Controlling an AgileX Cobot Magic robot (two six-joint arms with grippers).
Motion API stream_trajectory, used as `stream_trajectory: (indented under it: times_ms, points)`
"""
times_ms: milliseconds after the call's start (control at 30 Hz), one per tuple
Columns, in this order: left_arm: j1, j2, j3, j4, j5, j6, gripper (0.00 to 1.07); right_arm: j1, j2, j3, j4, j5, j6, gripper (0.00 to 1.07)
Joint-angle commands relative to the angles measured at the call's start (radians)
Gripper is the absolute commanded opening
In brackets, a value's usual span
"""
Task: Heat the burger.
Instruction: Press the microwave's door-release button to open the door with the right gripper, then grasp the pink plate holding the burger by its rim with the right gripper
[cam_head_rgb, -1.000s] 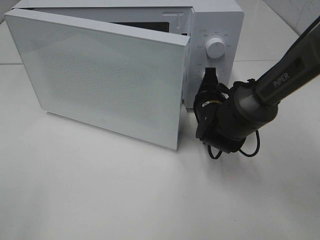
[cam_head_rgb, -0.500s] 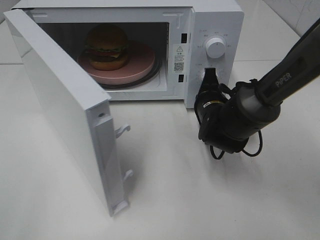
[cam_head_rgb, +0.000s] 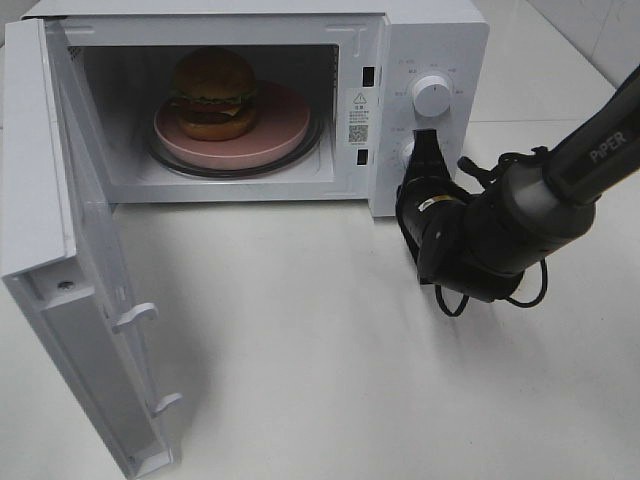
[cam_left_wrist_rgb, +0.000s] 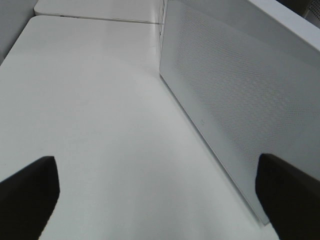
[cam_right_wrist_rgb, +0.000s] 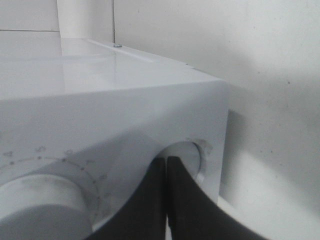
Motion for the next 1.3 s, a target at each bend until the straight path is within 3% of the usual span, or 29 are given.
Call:
stream_trajectory:
  times_ms: [33, 400, 667, 800, 1100, 1300]
  points:
    - [0.003, -0.015, 0.002, -0.007, -0.009, 0.0, 1.0, 0.01, -0.04, 0.014, -0.024, -0.028, -0.011, 0.0]
    - [0.003, -0.015, 0.002, -0.007, -0.009, 0.0, 1.0, 0.033, -0.118, 0.115, -0.02, 0.125, -0.124, 0.0]
    - [0.003, -0.015, 0.002, -0.007, -0.009, 0.0, 1.0, 0.033, -0.27, 0.155, -0.098, 0.278, -0.463, 0.0]
    - [0.003, -0.015, 0.002, -0.007, -0.009, 0.0, 1.0, 0.025, -0.361, 0.155, -0.184, 0.467, -0.673, 0.0]
    - [0.003, -0.015, 0.002, -0.007, -0.009, 0.0, 1.0, 0.025, -0.445, 0.152, -0.336, 0.723, -0.858, 0.0]
    - [0.003, -0.015, 0.002, -0.007, -0.009, 0.0, 1.0, 0.025, -0.477, 0.096, -0.536, 1.006, -1.021, 0.02]
